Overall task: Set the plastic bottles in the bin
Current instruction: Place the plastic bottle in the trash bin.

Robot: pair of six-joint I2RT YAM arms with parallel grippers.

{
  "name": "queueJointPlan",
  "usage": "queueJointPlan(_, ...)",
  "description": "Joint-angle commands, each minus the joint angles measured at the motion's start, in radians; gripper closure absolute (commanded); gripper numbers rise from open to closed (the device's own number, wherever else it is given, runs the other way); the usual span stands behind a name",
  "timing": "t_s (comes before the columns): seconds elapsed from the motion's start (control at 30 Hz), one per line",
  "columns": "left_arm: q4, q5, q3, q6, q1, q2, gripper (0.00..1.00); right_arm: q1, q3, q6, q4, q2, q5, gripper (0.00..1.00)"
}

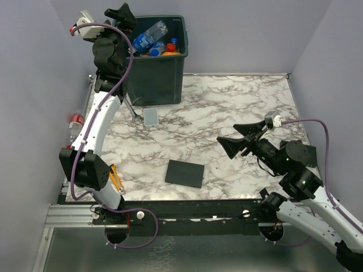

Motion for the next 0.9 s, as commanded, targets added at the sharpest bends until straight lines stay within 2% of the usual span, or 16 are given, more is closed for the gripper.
queueJointPlan(0.0, -0.020, -0.091, -0.117, 0.054, 0.004, -0.052, 0.01, 0.004, 0.021, 0.003, 0.013, 0.014, 0.016, 0.00)
queueJointPlan(0.1, -0.049, -0.144, -0.204, 0.060, 0.004, -0.121, 0.01, 0.003, 0.022, -0.002, 0.017, 0.020, 0.016, 0.00)
queueJointPlan(0.17, -0.128, -0.199, -0.259, 0.048, 0.004, -0.170, 0.01, 0.004, 0.016, -0.002, 0.026, 0.026, 0.016, 0.00)
queueJointPlan(0.4, -0.612, -0.429, -0.469, -0.038, 0.001, -0.350, 0.01, 0.003, -0.030, 0.040, 0.092, 0.031, -0.035, 0.00)
queueJointPlan(0.57, -0.957, -0.575, -0.506, -0.038, 0.004, -0.323, 0.01, 0.004, -0.065, 0.120, 0.110, 0.042, -0.072, 0.00)
queueJointPlan(0.7, -1.003, -0.650, -0.565, 0.064, 0.014, -0.274, 0.01, 0.004, -0.093, 0.183, 0.122, 0.052, -0.106, 0.00)
queueJointPlan(0.87, -0.949, -0.672, -0.643, 0.213, 0.060, -0.169, 0.01, 0.004, -0.128, 0.226, 0.136, 0.038, -0.145, 0.01)
